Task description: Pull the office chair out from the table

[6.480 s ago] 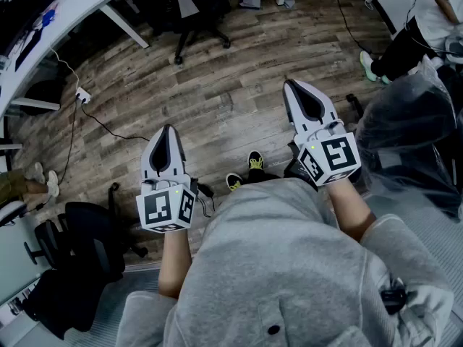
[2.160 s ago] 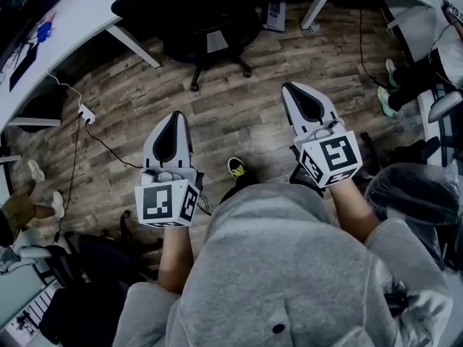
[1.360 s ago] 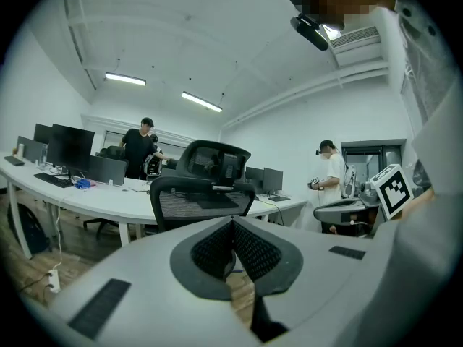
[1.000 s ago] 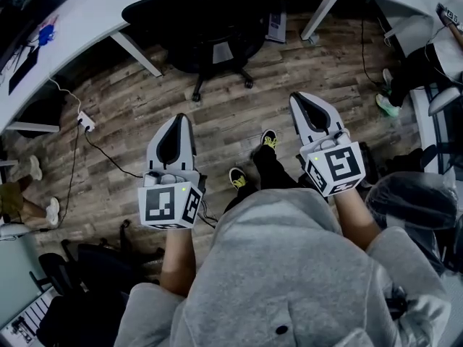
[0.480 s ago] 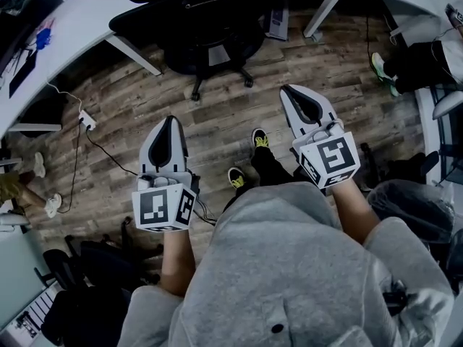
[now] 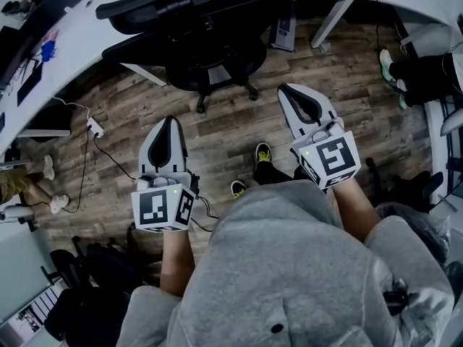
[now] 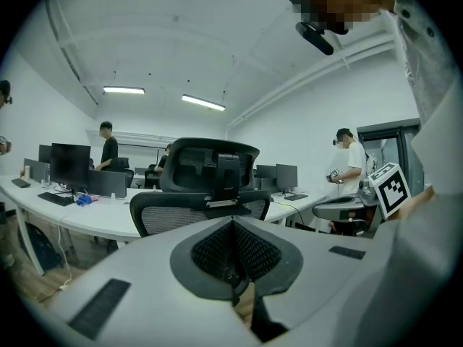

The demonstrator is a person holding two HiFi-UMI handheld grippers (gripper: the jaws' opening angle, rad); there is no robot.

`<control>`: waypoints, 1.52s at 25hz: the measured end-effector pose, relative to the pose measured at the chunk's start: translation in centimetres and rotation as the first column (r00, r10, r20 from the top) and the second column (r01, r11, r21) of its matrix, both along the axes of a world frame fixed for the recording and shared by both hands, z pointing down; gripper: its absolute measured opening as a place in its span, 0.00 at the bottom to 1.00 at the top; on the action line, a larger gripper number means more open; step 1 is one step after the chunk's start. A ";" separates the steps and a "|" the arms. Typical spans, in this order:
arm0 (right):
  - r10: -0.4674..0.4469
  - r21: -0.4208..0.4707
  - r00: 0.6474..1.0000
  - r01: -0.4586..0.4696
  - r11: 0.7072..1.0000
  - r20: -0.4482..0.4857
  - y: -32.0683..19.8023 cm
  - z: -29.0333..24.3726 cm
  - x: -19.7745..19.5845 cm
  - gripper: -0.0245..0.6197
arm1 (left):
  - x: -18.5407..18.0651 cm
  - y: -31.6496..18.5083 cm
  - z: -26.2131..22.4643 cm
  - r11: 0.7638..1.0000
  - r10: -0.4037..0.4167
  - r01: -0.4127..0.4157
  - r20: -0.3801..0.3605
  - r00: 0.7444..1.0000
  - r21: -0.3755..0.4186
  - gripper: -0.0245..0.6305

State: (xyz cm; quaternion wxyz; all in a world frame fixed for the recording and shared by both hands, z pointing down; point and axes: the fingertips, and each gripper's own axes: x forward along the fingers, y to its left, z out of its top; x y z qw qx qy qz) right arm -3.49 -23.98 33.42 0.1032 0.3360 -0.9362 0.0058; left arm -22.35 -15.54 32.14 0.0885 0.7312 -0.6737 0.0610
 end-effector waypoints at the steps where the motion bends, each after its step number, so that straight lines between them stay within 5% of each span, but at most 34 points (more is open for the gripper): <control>1: -0.001 0.003 1.000 0.001 1.000 0.005 -0.8 -0.1 0.1 0.09 | 0.1 -0.7 -0.1 1.000 0.000 0.000 0.008 1.000 -0.002 0.06; 18: -0.075 0.058 0.996 0.073 0.996 0.041 -9.0 -2.2 2.4 0.09 | 1.4 -7.2 -1.5 0.998 -0.054 0.053 0.065 0.996 0.017 0.06; 21: -0.096 0.119 0.995 0.097 0.988 -0.015 -10.2 -2.8 3.3 0.09 | 1.4 -7.7 -1.6 0.998 -0.061 0.059 0.065 0.996 0.031 0.06; 26: -0.067 0.310 0.970 0.139 0.940 -0.234 -12.3 -4.2 4.7 0.09 | 1.4 -8.4 -2.0 0.997 -0.076 0.074 0.081 0.994 0.035 0.06; 38: -0.106 0.392 0.968 0.191 0.900 -0.229 -12.8 -7.9 3.6 0.09 | -0.1 -7.7 -2.8 0.991 -0.130 0.124 0.117 0.985 0.052 0.06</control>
